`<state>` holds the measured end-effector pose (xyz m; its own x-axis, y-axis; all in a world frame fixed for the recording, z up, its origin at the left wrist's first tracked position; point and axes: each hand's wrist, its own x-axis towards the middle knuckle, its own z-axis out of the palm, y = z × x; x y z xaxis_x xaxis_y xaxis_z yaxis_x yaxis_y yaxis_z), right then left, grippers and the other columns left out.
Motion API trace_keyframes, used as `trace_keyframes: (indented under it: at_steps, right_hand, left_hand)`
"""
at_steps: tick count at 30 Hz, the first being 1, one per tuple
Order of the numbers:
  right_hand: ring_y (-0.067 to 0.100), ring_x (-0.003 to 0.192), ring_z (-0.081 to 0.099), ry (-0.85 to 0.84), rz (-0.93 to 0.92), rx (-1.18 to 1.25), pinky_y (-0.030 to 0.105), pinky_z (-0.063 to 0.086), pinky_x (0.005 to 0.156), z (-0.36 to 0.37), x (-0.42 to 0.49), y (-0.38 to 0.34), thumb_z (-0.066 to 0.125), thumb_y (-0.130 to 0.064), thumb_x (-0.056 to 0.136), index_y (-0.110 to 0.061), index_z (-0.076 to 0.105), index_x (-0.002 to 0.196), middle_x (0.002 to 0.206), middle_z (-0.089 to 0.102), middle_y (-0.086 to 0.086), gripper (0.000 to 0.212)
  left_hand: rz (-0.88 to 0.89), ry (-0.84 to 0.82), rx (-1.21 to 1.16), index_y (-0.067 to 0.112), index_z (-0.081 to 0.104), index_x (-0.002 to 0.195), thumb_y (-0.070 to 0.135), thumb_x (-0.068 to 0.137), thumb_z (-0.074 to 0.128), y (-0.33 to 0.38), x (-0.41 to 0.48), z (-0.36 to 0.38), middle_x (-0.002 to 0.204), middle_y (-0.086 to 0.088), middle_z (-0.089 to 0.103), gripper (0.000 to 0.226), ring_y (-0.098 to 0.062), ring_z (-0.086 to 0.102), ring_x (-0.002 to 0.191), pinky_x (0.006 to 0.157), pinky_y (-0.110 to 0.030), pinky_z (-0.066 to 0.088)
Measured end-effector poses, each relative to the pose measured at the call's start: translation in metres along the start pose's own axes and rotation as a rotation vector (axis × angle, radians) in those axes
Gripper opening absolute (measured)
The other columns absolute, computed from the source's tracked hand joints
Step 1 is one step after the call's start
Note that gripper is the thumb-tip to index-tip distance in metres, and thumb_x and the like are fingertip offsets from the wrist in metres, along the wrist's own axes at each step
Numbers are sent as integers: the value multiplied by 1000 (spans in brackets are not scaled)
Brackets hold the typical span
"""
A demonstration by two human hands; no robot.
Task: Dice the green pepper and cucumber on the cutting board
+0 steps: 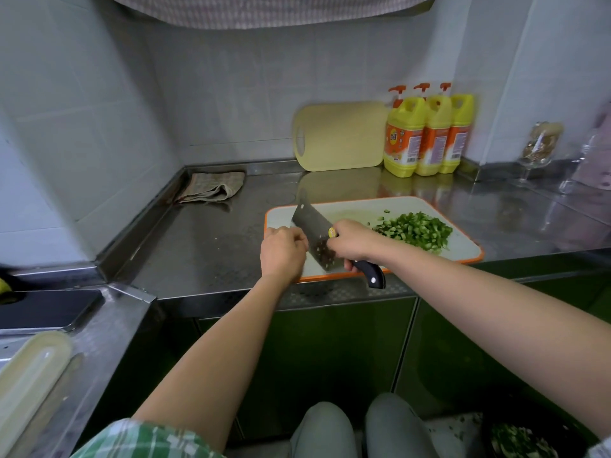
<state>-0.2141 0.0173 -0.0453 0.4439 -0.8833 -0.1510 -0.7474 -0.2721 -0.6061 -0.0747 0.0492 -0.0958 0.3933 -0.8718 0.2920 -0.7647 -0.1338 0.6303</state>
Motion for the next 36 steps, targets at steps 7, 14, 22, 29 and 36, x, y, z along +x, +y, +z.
trace_keyframes:
  at_steps: [7,14,22,29,36]
  right_hand:
    - [20,45,52,97,166,66,25,44,41,-30,4,38,35,-3,96,0,46,114,62,56,14,21]
    - [23,49,53,195,112,195,28,44,44,-59,0,61,35,-7,97,-2,49,112,68,56,16,21]
    - [22,49,53,-12,30,101,26,45,42,-36,-14,42,39,-6,95,0,49,101,85,60,22,13]
    - [18,39,53,67,148,50,19,40,36,-44,-10,55,36,-3,95,4,50,112,64,56,16,23]
    - [24,49,56,195,71,190,27,46,45,-50,-10,49,35,-21,99,-1,49,101,65,54,13,25]
  left_hand:
    - [-38,-15,-90,23,60,63,10,86,36,10,3,6,85,-10,68,35,-25,48,101,77,-37,47]
    - [142,-54,88,14,72,102,28,95,48,32,16,28,100,-8,70,29,-30,44,112,87,-41,45]
    - [30,35,223,15,71,77,32,89,55,28,17,25,86,-7,71,26,-32,47,106,79,-39,46]
    - [45,3,192,22,66,77,42,87,65,27,13,24,88,1,71,22,-26,47,108,83,-38,45]
    - [63,-60,-124,13,71,84,34,94,58,42,14,25,80,-3,71,27,-24,63,84,71,-33,49]
